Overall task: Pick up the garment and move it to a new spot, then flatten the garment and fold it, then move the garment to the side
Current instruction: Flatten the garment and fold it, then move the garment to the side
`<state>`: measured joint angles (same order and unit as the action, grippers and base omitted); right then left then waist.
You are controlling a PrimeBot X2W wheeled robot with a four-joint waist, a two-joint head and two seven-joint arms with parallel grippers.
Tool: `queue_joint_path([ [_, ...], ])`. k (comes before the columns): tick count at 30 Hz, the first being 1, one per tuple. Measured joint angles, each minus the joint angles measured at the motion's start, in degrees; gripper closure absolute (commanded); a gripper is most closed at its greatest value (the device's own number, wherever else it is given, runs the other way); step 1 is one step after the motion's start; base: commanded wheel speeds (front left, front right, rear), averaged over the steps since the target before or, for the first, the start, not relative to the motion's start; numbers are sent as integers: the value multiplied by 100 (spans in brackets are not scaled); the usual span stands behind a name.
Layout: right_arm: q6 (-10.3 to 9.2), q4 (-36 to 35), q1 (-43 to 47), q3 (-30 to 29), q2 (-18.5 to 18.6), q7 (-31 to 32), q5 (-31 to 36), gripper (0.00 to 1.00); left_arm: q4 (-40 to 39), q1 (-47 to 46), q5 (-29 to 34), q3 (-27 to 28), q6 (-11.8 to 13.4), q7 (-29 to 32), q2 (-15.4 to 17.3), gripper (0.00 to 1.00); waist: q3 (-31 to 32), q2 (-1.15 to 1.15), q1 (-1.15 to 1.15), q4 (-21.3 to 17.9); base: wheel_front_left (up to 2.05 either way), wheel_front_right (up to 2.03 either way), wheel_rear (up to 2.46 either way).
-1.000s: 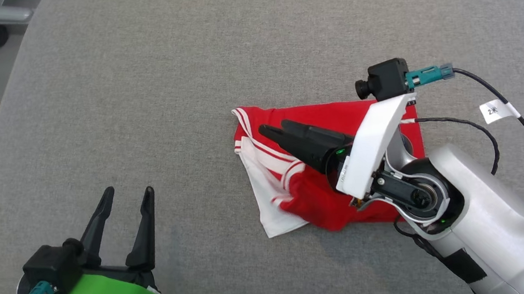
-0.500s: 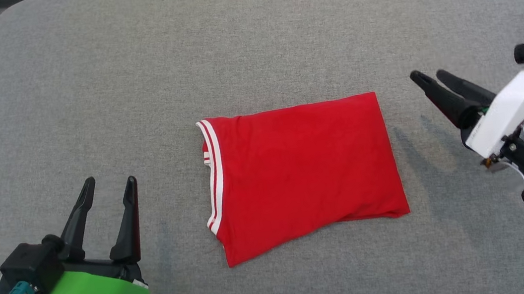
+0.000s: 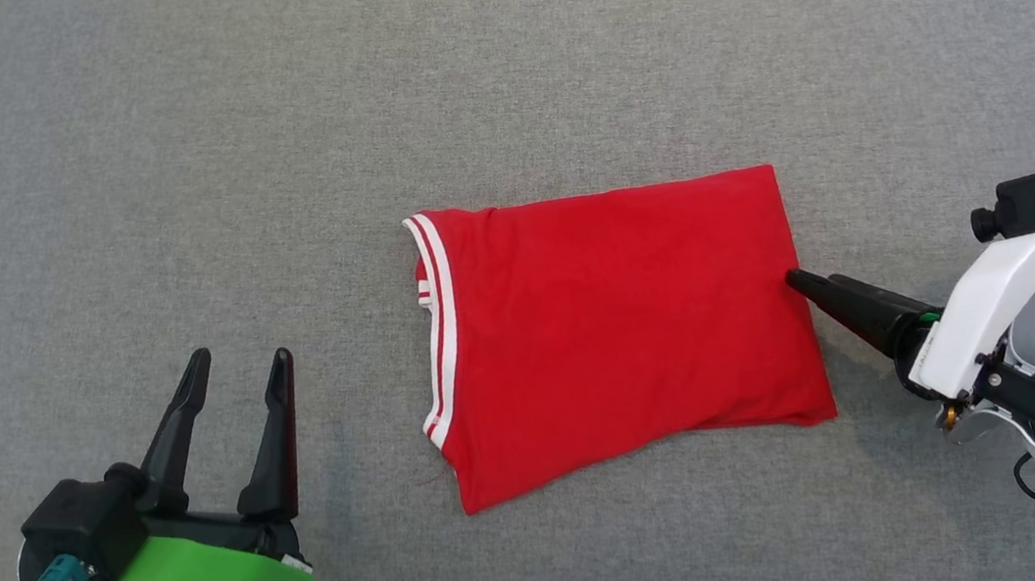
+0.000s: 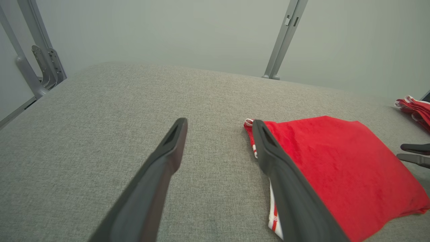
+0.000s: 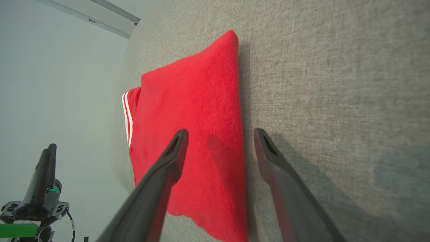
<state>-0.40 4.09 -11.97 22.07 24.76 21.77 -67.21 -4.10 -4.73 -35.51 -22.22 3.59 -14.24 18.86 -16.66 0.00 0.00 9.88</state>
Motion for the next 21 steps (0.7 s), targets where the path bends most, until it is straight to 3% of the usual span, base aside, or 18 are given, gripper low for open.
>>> queue_joint_path([
  [9, -12, 292, -164, 254, -82, 512, -129, 0, 2, -33, 16, -80, -7, 0, -148, 0, -64, 0, 0, 252, 0, 0, 0],
  [10, -12, 300, -234, 283, -124, 561, -149, 56, 8, -39, 16, -96, -12, 0, -155, 0, -72, 0, 0, 284, 0, 0, 0],
  [11, -9, 304, -318, 341, -141, 608, -143, 99, 15, -48, 16, -113, -12, 0, -158, 0, -80, 0, 0, 316, 0, 0, 0],
  [21, 89, 377, -883, 499, 30, 1055, -65, 100, 134, -118, 47, 25, -23, 0, -169, 0, -111, 0, 0, 468, 0, 0, 0],
])
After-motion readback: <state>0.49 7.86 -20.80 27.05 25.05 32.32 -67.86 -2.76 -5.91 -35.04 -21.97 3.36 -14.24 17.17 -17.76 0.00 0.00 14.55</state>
